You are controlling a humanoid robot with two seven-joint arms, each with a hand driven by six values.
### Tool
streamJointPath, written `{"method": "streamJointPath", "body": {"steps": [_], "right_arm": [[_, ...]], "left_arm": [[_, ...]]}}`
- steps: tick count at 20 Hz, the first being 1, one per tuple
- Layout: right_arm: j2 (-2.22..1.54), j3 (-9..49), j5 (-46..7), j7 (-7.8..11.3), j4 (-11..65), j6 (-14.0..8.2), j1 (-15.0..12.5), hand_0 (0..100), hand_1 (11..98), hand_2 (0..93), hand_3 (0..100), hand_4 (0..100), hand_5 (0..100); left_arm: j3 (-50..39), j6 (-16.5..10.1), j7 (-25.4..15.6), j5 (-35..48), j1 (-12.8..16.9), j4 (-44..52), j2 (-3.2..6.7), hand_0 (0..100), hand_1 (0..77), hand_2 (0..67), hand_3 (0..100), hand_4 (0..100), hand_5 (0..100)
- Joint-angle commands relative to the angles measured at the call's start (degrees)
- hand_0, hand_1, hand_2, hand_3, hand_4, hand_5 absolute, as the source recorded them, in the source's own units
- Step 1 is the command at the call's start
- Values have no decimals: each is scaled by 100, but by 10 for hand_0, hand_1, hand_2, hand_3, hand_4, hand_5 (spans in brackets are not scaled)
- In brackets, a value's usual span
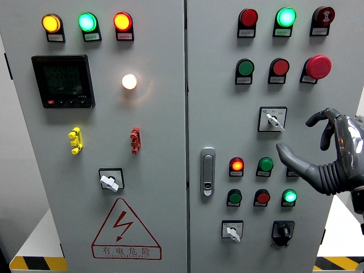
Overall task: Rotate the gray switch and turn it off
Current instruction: 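Move the right hand onto the white switch knob, fingers around it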
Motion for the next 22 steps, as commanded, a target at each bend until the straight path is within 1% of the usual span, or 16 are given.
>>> {"method": "streamJointPath", "body": {"steps": [1, 4, 8, 12, 13, 14, 15, 17, 22], "right_arm": [[0, -30, 9, -15, -130, -8, 87, 0, 351, 572, 876, 1000, 959], [0, -39, 9, -15, -297, -8, 202, 0, 345, 583, 874, 1000, 957], [0, -39, 18, -6, -482, -34, 237, 0, 342, 586, 873, 1000, 957], [0, -30, 53, -6, -631, -34, 360, 0, 326, 588, 872, 1000, 954], [-8, -30, 53, -6, -701, -34, 421, 0, 325, 588, 872, 1000, 954], [0, -30, 53, -6, -745, -34, 448, 0, 325, 588, 872, 1000, 950], [-8, -30, 53, 3, -763, -34, 457, 0, 325, 588, 871, 1000, 950], [-9, -30, 53, 3, -816, -26, 509, 0, 323, 587, 871, 1000, 948], [0, -30, 53, 3, -992, -26, 632, 0, 323, 588, 868, 1000, 947]], "left_arm": [[0, 0, 0, 3, 0, 0, 1, 0, 0, 132, 183, 95, 118], [0, 0, 0, 3, 0, 0, 1, 0, 0, 132, 183, 95, 118], [0, 0, 0, 3, 0, 0, 1, 0, 0, 132, 183, 95, 117], [0, 0, 0, 3, 0, 0, -8, 0, 0, 132, 183, 95, 117], [0, 0, 0, 3, 0, 0, -8, 0, 0, 132, 183, 95, 117], [0, 0, 0, 3, 0, 0, -8, 0, 0, 132, 183, 95, 118], [0, 0, 0, 3, 0, 0, 1, 0, 0, 132, 183, 95, 118], [0, 0, 0, 3, 0, 0, 1, 0, 0, 132, 183, 95, 118], [0, 0, 0, 3, 9, 0, -8, 0, 0, 132, 183, 95, 118]]}}
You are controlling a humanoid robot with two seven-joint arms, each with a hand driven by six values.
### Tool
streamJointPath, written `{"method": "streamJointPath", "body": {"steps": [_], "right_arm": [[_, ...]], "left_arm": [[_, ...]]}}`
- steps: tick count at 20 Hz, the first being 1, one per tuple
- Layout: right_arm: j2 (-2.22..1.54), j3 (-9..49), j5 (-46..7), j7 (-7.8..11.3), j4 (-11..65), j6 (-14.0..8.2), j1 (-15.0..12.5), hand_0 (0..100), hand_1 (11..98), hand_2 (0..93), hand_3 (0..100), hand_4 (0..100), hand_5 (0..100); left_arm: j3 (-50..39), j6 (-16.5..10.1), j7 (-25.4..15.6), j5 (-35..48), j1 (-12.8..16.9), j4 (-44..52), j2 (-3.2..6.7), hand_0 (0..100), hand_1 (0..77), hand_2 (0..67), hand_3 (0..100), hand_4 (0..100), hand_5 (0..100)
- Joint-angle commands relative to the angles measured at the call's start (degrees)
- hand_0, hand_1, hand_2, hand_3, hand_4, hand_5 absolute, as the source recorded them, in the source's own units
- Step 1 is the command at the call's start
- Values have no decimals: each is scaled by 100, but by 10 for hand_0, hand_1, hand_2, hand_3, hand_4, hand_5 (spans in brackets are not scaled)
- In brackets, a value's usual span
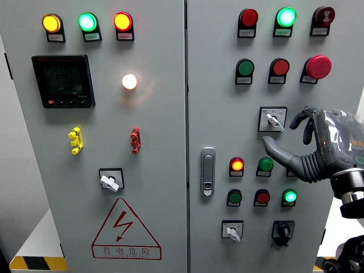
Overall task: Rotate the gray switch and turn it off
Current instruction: 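Move the right hand onto the white switch knob, fingers around it, then pinch the white switch knob between right thumb and fingers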
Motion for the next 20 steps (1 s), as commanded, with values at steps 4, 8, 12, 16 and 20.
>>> {"method": "streamJointPath", "body": {"steps": [4, 8, 12, 16, 20], "right_arm": [[5, -9, -9, 1, -154, 0, 110, 0, 323, 590, 867, 1000, 947], [-4, -9, -9, 10, -207, 0, 119, 0, 324, 592, 865, 1000, 945], [5, -9, -9, 27, -269, 0, 163, 0, 323, 594, 864, 1000, 944], [5, -9, -27, 19, -348, 9, 242, 0, 321, 600, 865, 1000, 941], [5, -18, -62, 27, -383, 9, 251, 0, 320, 610, 865, 1000, 941]], "left_arm": [[0, 0, 0, 3, 0, 0, -2, 0, 0, 132, 183, 95, 118], [0, 0, 0, 3, 0, 0, -2, 0, 0, 132, 183, 95, 118], [0, 0, 0, 3, 0, 0, -2, 0, 0, 132, 183, 95, 118], [0, 0, 0, -6, 0, 0, -2, 0, 0, 132, 183, 95, 118], [0, 0, 0, -6, 0, 0, -2, 0, 0, 132, 183, 95, 118]]}}
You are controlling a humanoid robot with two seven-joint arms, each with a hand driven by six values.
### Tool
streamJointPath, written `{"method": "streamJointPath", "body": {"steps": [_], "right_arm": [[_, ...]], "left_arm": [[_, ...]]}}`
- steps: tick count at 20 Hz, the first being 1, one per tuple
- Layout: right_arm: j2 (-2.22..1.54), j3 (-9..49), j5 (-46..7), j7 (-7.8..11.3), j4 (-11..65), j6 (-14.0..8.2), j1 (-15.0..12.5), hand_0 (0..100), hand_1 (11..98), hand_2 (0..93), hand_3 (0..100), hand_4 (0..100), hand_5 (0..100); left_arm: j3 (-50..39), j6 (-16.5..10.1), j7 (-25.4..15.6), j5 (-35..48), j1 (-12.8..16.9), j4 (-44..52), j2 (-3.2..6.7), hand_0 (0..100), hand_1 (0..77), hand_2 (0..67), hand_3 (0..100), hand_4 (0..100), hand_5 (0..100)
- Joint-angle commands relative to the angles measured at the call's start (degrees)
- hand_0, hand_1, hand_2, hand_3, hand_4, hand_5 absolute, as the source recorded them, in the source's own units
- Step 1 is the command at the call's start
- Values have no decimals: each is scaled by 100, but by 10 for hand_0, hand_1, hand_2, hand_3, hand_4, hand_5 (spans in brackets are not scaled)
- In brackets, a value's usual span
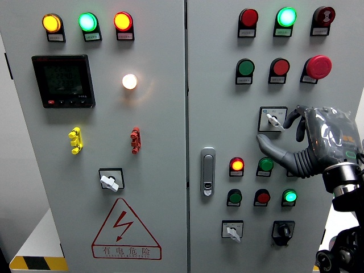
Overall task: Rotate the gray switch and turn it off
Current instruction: 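Pinch the white switch knob between right thumb and fingers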
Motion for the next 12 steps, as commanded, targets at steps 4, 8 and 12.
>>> {"method": "streamJointPath", "body": {"steps": [4, 8, 12], "right_arm": [[0, -11, -35, -6, -55, -4, 6, 0, 318, 624, 865, 1000, 940], [0, -20, -44, -6, -73, -4, 50, 0, 311, 637, 866, 1000, 938], [0, -55, -53, -23, -126, -13, 111, 0, 308, 640, 866, 1000, 937]], "left_arm": [[0, 0, 0, 3, 0, 0, 0, 0, 0, 132, 183, 95, 118], [0, 0, 0, -6, 0, 0, 0, 0, 0, 132, 183, 95, 118], [0, 0, 0, 3, 9, 0, 0, 0, 0, 132, 183, 96, 118]]}}
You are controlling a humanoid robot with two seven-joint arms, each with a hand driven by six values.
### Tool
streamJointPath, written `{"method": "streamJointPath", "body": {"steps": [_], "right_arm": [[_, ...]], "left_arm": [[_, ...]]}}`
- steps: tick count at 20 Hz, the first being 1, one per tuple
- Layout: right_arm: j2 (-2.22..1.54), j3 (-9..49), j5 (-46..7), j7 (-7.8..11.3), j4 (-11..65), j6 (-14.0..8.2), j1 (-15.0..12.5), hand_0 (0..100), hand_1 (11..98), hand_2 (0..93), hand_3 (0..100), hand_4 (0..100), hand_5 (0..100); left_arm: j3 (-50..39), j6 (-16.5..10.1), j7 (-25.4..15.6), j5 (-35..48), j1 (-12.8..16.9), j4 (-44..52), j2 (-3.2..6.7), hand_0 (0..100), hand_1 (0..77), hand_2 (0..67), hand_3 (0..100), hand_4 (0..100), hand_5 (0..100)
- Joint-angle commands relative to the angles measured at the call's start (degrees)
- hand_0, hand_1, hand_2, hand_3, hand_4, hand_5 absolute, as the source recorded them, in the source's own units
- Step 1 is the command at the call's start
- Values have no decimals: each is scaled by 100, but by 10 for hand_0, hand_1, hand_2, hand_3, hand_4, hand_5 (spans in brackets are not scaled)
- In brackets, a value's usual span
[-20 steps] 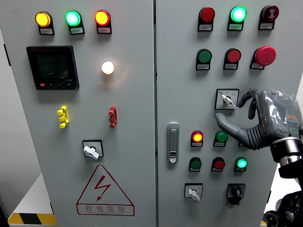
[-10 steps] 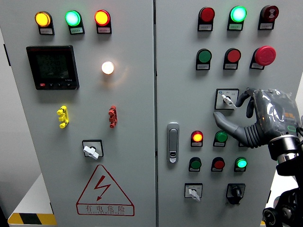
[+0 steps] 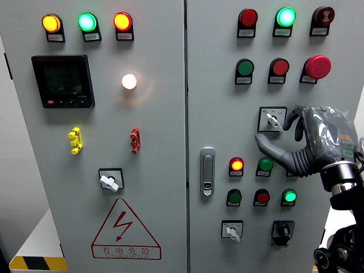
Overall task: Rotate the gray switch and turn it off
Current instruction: 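Pinch the white switch knob between right thumb and fingers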
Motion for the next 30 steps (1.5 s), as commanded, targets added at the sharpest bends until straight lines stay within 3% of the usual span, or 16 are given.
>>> {"method": "streamJointPath", "body": {"steps": [1, 11, 21, 30], "right_arm": [[0, -53, -8, -11, -22, -8, 38, 0, 307, 640, 866, 1000, 936], [0, -106, -26, -177, -118, -8, 100, 0, 302, 648, 866, 1000, 943], [0, -150, -113, -195, -171, -8, 144, 0, 296, 657, 864, 1000, 942], [0, -185, -157, -257, -180, -8, 179, 272, 289, 661, 861, 1000, 942]], "left_arm": [[0, 0, 0, 0, -1, 0, 6, 0, 0, 132, 183, 96, 118], [0, 0, 0, 0, -1, 0, -3, 0, 0, 132, 183, 95, 118], [0, 0, 0, -8, -1, 0, -3, 0, 0, 132, 183, 95, 118], [0, 0, 0, 0, -1, 0, 6, 0, 0, 132, 183, 96, 118]]}}
